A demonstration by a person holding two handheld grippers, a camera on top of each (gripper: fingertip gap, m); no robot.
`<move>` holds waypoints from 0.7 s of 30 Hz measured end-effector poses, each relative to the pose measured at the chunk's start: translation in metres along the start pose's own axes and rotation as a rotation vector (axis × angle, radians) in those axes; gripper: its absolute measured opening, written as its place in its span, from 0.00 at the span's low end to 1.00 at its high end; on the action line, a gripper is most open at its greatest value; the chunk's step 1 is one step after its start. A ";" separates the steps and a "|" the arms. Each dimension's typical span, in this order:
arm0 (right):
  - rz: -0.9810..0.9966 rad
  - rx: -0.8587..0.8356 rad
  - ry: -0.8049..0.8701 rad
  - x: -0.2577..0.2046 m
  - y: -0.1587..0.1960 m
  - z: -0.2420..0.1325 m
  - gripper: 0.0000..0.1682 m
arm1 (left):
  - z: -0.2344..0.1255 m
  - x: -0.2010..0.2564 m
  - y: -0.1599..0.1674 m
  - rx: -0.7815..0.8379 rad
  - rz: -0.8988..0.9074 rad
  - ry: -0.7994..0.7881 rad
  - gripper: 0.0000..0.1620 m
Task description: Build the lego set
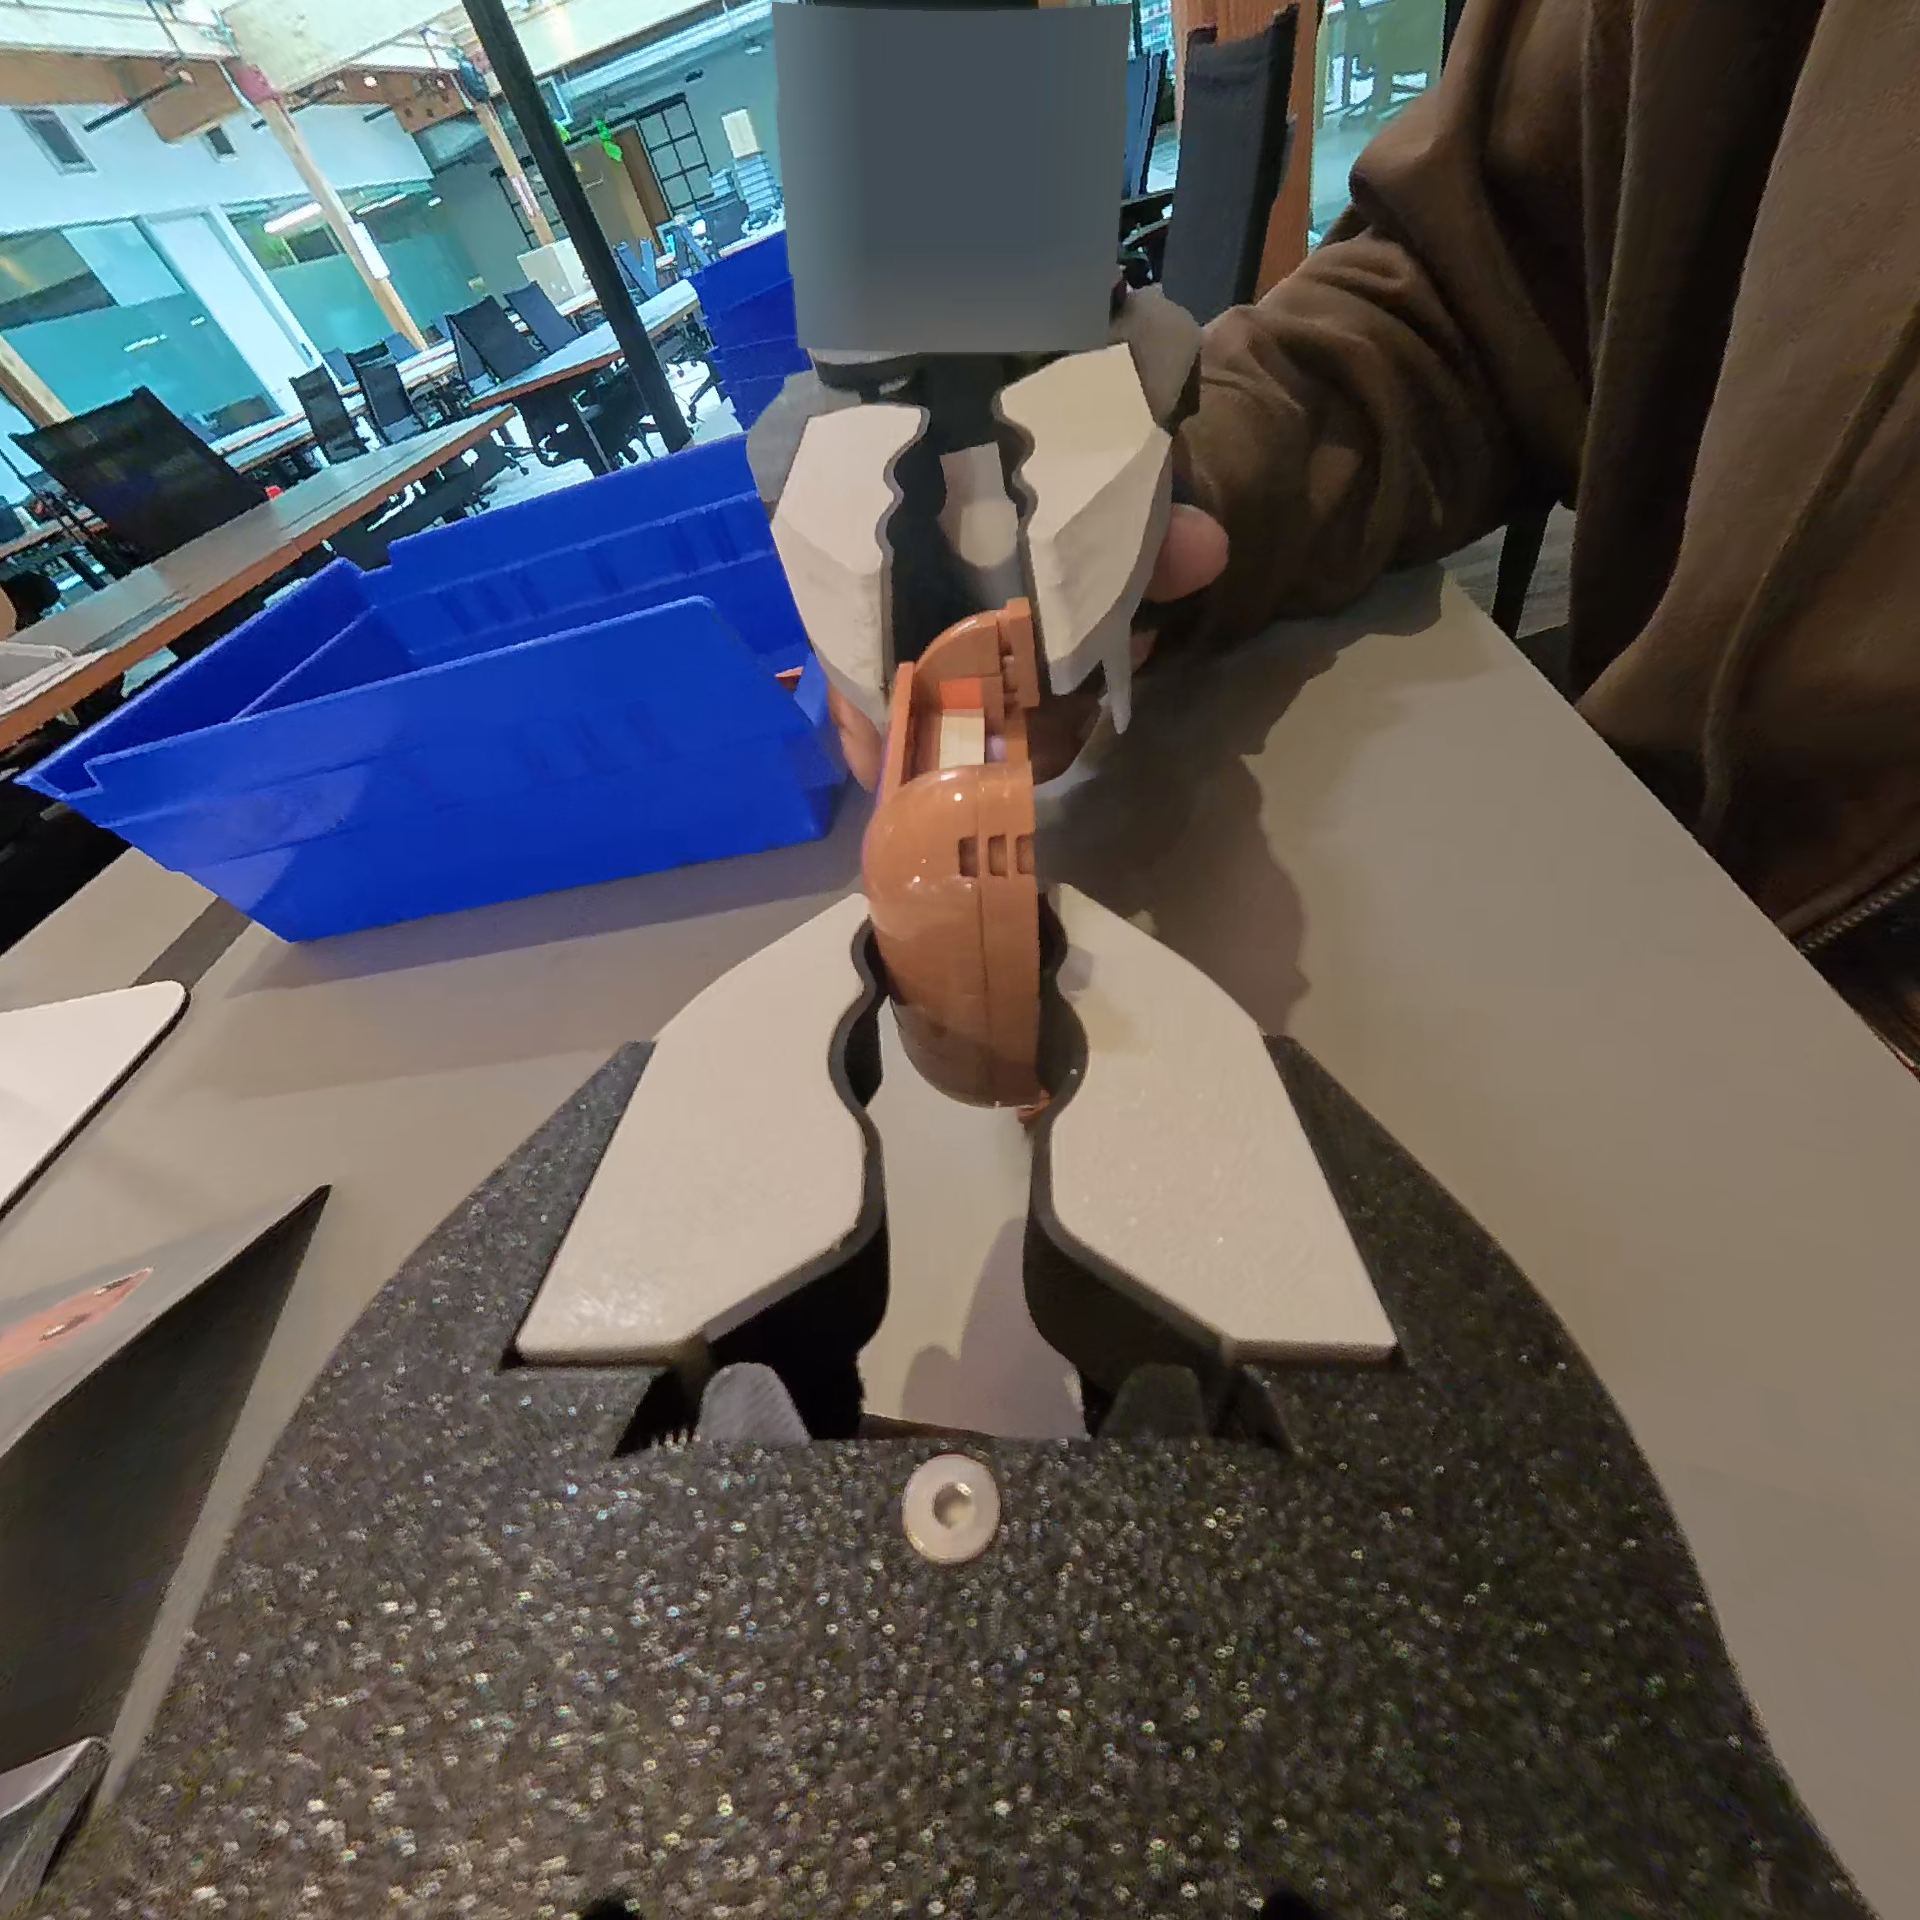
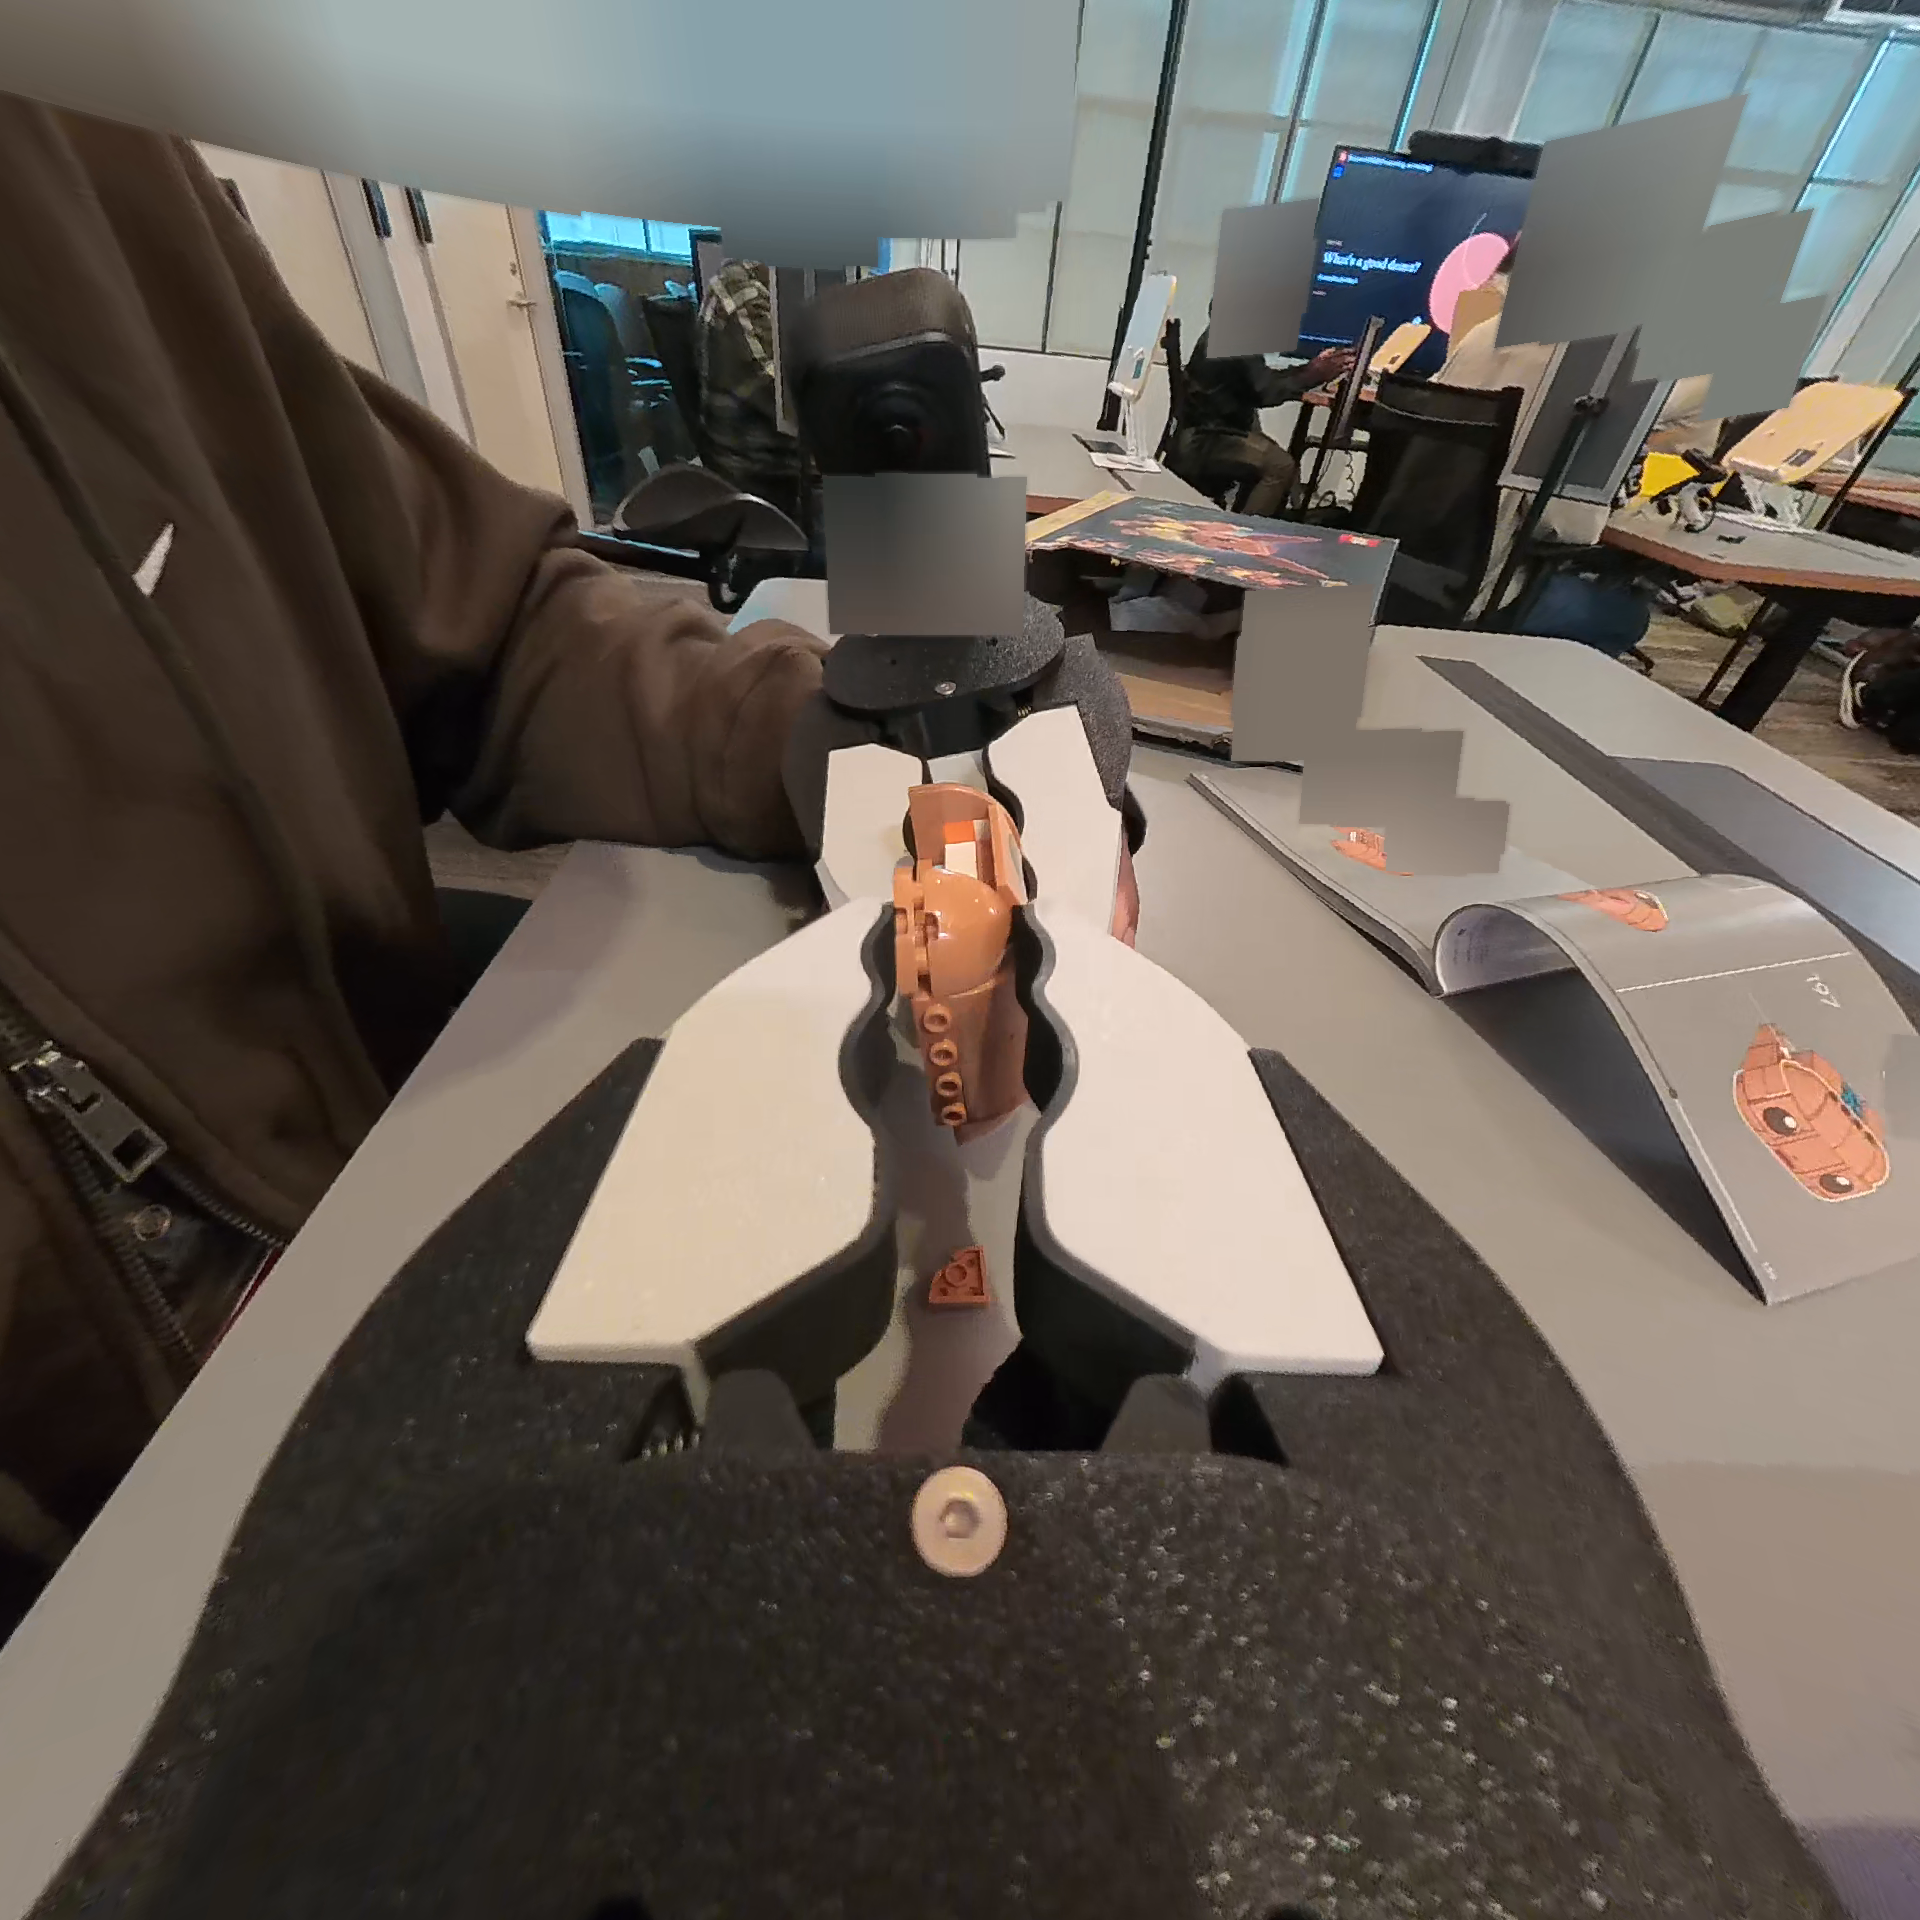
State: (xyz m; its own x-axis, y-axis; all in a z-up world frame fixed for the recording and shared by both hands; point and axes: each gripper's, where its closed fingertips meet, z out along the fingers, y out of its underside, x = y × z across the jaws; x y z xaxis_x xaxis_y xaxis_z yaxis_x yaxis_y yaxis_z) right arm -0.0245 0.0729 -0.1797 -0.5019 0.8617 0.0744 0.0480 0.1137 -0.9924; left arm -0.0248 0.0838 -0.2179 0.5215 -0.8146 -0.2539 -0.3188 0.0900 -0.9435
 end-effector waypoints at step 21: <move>0.081 0.065 0.008 0.004 -0.001 0.000 0.14 | 0.003 0.002 0.000 0.041 -0.125 0.022 0.16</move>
State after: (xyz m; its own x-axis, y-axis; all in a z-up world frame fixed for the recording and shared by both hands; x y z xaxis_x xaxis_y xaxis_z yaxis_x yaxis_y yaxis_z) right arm -0.0270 0.0764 -0.1783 -0.4915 0.8708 -0.0060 0.0319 0.0111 -0.9994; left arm -0.0212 0.0842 -0.2189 0.5378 -0.8332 -0.1291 -0.2192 0.0097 -0.9756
